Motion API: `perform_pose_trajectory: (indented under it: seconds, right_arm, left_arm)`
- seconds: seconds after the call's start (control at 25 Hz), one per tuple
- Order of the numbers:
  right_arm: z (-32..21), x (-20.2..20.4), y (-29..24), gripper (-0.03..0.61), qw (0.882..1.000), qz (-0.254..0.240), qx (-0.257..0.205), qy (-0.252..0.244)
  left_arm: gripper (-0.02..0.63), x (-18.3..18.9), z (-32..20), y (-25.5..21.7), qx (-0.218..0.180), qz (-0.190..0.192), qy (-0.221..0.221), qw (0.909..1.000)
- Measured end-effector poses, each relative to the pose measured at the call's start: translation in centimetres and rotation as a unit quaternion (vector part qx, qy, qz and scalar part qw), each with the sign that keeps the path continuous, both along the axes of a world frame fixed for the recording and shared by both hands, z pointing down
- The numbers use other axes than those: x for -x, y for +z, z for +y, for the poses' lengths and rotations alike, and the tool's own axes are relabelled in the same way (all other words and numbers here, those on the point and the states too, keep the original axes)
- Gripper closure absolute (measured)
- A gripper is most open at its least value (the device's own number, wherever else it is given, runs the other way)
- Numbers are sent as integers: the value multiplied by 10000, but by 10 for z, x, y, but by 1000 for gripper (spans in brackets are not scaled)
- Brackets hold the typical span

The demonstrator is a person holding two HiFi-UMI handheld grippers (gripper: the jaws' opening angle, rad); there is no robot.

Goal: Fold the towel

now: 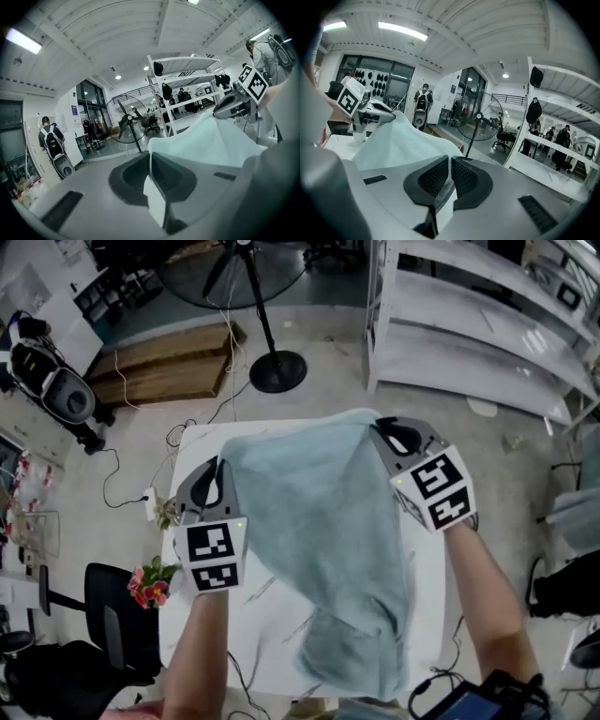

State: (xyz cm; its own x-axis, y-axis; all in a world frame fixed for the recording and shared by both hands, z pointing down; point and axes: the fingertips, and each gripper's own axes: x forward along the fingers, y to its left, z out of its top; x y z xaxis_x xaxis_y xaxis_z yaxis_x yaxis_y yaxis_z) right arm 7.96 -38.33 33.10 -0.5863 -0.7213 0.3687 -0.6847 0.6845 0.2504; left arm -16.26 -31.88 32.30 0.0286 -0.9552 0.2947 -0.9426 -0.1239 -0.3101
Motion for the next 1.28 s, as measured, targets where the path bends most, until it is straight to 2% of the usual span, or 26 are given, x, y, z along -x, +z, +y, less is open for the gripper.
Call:
perform_pose_trajectory:
  seconds: [0.16, 0.24, 0.28, 0.32, 0.36, 0.44, 0.8, 1.08, 1.28]
  right_arm:
    - [-25, 3, 47, 546, 9997, 22, 257, 52]
    - [-32, 0, 83, 541, 9979, 69, 629, 135]
    - [-35, -1, 102, 506, 9958, 60, 896, 154]
    - [-36, -2, 120, 425, 9930, 23, 1172, 154]
    - [-37, -2, 133, 371, 9900, -26, 1400, 148]
    - [-35, -3, 142, 340, 9877, -96, 1553, 162]
    - [-7, 0, 101, 345, 9922, -174, 1231, 68]
    - [63, -9, 61, 350, 9953, -115, 958, 26]
    - [139, -18, 45, 354, 9956, -33, 932, 35]
  left_arm:
    - [595, -1, -22, 53, 439, 104, -5, 9990]
    - [594, -5, -29, 83, 722, 117, 18, 9973]
    - [528, -6, -32, 98, 907, 143, 31, 9958]
    - [371, -8, -34, 111, 1080, 208, 47, 9939]
    - [334, -10, -34, 119, 1184, 294, 73, 9925]
    - [334, -13, -33, 124, 1186, 395, 160, 9920]
    - [334, -29, 9, 88, 850, 430, 364, 9948]
    - [337, -50, 93, 71, 850, 525, 431, 9941]
    - [339, -69, 184, 70, 1011, 655, 513, 9914]
